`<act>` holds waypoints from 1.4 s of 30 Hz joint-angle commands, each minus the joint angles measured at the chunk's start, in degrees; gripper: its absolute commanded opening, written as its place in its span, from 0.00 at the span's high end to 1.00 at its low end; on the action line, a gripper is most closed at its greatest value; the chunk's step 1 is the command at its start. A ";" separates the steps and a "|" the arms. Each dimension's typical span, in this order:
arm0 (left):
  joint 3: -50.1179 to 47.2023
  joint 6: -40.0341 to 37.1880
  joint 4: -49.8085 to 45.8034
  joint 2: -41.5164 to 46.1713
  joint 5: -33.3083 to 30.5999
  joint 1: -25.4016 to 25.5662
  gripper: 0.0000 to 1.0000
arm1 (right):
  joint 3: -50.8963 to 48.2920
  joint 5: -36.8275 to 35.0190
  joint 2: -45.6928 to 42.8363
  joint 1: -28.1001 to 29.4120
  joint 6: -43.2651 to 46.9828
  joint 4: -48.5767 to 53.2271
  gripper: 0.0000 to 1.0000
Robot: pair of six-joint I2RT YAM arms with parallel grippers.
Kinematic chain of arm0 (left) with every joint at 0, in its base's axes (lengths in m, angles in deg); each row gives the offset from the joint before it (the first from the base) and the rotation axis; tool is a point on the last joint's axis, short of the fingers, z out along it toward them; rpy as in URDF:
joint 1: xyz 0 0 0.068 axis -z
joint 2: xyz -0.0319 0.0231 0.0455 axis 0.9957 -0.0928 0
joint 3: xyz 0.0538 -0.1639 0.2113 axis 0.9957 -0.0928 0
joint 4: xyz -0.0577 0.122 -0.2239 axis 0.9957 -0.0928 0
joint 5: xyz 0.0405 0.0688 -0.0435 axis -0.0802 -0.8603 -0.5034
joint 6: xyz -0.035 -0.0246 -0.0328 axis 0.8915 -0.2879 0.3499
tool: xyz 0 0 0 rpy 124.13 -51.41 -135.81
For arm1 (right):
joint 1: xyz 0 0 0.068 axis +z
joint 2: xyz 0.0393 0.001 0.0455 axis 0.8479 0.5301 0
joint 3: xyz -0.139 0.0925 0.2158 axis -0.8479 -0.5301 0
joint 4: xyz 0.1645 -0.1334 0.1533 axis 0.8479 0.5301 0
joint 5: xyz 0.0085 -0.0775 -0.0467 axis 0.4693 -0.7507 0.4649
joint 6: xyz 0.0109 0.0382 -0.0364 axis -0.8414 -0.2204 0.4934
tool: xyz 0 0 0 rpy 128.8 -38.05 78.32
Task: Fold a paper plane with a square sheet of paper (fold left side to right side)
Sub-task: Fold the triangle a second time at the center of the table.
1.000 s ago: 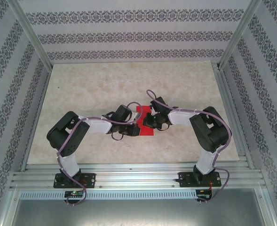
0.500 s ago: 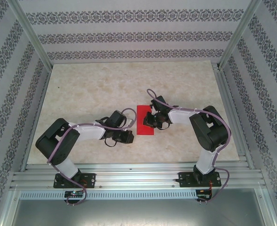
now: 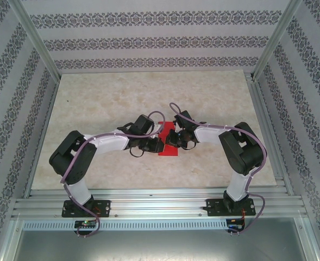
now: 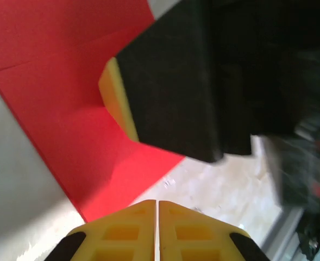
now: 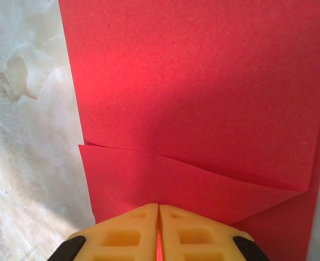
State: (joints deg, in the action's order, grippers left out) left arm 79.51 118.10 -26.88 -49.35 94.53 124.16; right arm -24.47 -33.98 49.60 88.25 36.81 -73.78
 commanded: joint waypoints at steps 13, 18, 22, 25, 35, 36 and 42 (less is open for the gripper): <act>-4.16 1.11 1.86 -6.32 -3.10 -0.11 0.90 | -3.23 3.39 -4.13 0.52 -5.00 -3.00 0.91; -5.07 1.42 2.44 -6.31 -3.24 0.03 0.90 | -5.67 5.33 -3.16 2.03 -8.38 -7.30 0.93; -4.98 1.23 2.09 -6.45 -3.53 0.00 0.90 | -5.59 4.71 -1.38 2.39 -8.29 -7.64 0.92; -5.00 0.67 0.73 -6.44 -4.49 -0.01 0.91 | -4.32 1.40 -0.54 1.77 -5.29 -3.81 0.93; -7.54 -0.01 0.02 -7.03 -5.67 0.02 0.92 | 0.86 -8.13 -0.54 -6.06 5.18 4.77 0.91; -7.87 0.10 0.35 -6.90 -5.61 -0.02 0.92 | 1.44 -8.67 -0.62 -6.87 5.92 5.38 0.91; -8.05 0.66 2.29 -4.70 -3.47 -0.01 0.88 | 2.03 -7.78 -4.17 -8.81 8.72 5.70 0.87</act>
State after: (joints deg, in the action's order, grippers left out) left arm 74.44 119.17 -17.95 -52.47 94.29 124.07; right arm -22.85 -40.12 48.05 79.46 42.30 -69.17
